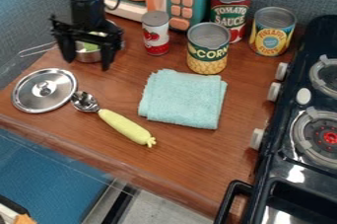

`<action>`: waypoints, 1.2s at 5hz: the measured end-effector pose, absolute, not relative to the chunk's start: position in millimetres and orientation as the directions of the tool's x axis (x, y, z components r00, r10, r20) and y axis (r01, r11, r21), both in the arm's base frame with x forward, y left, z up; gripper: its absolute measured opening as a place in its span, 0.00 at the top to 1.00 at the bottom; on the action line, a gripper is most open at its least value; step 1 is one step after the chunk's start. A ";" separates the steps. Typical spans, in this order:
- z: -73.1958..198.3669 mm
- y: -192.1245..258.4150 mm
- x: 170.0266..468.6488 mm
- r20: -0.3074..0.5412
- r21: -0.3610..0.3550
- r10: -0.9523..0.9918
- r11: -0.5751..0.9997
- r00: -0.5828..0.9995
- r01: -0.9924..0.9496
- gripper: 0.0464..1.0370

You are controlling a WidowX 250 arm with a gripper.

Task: Mettre les choses vers la cocote

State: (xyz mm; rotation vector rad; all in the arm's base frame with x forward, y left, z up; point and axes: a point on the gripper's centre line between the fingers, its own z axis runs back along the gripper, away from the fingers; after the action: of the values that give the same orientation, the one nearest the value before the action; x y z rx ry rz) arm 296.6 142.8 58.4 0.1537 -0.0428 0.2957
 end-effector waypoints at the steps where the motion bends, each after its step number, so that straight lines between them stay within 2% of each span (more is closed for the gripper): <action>1: 56.1 164.8 286.5 0.075 0.149 0.321 0.933 0.944 -0.329 0.04; 2: 53.7 175.6 280.1 0.074 0.166 0.329 0.927 0.942 -0.337 0.04; 3: 45.5 186.7 272.9 0.039 0.162 0.351 0.922 0.935 -0.353 0.04; 6: 32.4 194.9 270.2 0.052 0.202 0.354 0.912 0.934 -0.357 0.04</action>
State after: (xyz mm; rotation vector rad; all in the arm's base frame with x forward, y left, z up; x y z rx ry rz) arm 270.2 194.9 32.4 0.2113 -0.0147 0.3666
